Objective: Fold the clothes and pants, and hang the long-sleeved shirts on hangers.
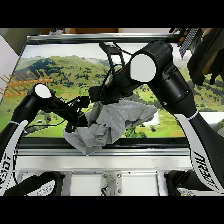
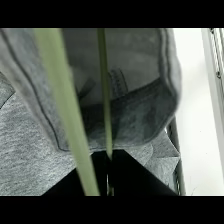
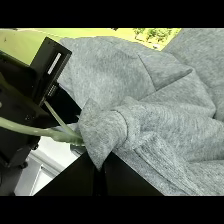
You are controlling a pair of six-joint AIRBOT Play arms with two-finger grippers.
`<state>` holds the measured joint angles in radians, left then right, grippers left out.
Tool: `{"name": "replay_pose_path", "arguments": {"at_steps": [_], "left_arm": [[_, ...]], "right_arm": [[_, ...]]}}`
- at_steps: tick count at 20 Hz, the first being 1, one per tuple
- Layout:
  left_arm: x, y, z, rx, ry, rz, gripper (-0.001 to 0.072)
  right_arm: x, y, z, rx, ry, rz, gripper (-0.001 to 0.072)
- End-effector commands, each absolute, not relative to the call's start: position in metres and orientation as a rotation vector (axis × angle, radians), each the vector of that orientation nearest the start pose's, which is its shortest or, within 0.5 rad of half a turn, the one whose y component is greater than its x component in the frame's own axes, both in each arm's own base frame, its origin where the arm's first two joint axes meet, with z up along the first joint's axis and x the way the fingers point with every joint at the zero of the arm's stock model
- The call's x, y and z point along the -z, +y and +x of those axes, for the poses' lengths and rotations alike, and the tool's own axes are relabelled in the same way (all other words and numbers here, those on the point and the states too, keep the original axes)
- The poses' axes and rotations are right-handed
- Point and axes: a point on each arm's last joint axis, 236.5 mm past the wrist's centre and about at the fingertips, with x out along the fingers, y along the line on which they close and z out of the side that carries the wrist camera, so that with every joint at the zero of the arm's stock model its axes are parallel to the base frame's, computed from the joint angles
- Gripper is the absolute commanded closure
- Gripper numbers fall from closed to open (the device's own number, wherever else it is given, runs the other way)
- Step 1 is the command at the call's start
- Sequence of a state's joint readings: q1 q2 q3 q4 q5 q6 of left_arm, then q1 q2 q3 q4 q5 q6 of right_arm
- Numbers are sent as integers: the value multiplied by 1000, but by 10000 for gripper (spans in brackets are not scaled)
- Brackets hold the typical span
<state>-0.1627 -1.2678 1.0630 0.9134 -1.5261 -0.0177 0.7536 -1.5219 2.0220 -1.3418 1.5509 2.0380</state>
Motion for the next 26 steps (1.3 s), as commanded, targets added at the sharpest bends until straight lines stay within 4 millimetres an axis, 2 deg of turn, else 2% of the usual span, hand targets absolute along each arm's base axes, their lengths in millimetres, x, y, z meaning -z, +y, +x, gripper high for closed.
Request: {"name": "replay_pose_path", "arguments": {"at_steps": [1, 6, 7, 8, 9, 10, 13, 16, 21, 26], "left_arm": [[-25, -188, 250, 1642, 837, 651, 697], [-26, -187, 248, 1652, 843, 647, 697], [-26, -187, 248, 1652, 843, 647, 697], [-26, -187, 247, 1652, 843, 647, 697], [-26, -187, 248, 1652, 842, 647, 696], [-26, -187, 248, 1651, 842, 647, 697], [-26, -187, 248, 1651, 843, 647, 697], [-26, -187, 248, 1651, 843, 647, 696], [-26, -187, 248, 1651, 843, 647, 697], [-26, -187, 248, 1649, 847, 644, 696]], "right_arm": [[-190, 359, 297, -622, 1234, 110, 681], [-190, 358, 297, -623, 1235, 111, 675], [-191, 360, 295, -631, 1240, 115, 641], [-191, 361, 294, -637, 1243, 119, 439], [-191, 362, 293, -646, 1245, 118, 188], [-192, 363, 291, -668, 1242, 104, 73], [-190, 355, 287, -660, 1267, 86, 66], [-190, 334, 287, -632, 1298, 63, 66], [-205, 305, 297, -598, 1273, 80, 66], [-212, 296, 299, -600, 1250, 75, 66]]}}
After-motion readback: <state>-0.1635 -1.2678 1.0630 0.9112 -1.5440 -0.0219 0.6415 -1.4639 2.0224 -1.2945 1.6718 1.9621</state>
